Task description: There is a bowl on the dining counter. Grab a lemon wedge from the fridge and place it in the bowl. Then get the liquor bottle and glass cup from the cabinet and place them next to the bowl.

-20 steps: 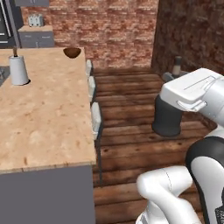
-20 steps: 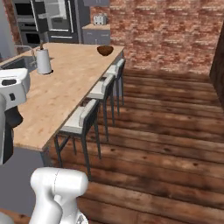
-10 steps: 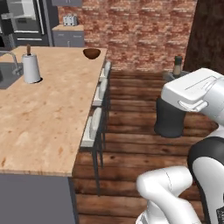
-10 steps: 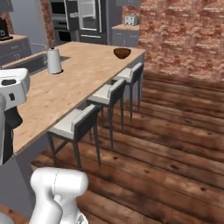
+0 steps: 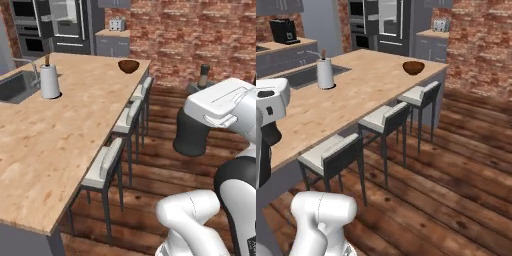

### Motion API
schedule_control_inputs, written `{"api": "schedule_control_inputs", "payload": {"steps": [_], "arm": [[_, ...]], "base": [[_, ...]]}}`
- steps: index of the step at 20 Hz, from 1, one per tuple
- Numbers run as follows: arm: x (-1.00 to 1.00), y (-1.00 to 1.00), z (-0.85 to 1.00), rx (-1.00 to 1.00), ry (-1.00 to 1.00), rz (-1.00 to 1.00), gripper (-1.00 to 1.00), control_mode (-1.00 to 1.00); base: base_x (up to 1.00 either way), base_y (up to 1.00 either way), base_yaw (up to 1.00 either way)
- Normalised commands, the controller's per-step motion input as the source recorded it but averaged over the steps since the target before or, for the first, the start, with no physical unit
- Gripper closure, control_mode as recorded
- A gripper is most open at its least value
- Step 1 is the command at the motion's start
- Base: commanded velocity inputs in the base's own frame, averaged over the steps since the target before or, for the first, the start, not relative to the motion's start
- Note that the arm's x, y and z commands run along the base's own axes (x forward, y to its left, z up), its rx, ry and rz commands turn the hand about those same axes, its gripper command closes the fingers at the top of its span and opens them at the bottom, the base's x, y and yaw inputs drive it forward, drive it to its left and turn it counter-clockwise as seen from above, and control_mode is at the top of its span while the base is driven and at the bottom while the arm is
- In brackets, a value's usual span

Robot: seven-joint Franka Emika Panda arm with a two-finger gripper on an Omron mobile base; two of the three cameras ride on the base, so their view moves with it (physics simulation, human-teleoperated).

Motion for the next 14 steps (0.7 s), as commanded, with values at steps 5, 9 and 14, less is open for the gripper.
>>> {"api": "schedule_control_inputs", "payload": {"steps": [5, 9, 14], "arm": [[0.00, 0.00, 0.00, 0.00, 0.00, 0.00, 1.00, 1.00], [0.00, 0.00, 0.00, 0.00, 0.00, 0.00, 1.00, 1.00], [0.00, 0.00, 0.00, 0.00, 0.00, 0.00, 1.00, 1.00]], "base": [[0.69, -0.73, 0.35], [0.70, -0.75, 0.34], [0.70, -0.77, 0.33]]}}
